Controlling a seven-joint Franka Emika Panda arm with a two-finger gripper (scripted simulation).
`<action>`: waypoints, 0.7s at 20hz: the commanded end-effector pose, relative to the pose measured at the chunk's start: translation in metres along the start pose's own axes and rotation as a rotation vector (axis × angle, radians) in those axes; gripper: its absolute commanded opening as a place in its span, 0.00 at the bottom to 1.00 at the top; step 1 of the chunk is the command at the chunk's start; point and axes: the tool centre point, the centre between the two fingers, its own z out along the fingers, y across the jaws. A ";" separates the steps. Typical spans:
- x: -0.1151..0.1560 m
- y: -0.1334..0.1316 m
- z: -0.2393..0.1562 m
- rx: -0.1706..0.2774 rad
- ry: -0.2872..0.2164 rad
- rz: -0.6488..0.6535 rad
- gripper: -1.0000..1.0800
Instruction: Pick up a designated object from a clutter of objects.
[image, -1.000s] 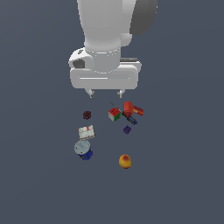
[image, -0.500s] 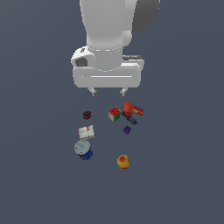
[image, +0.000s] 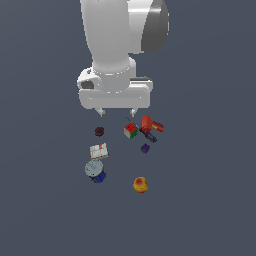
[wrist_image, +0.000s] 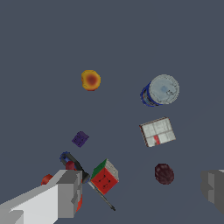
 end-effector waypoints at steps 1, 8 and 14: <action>-0.003 0.011 0.016 -0.001 -0.001 -0.004 0.96; -0.024 0.050 0.076 -0.004 -0.005 -0.022 0.96; -0.055 0.085 0.130 -0.010 -0.009 -0.040 0.96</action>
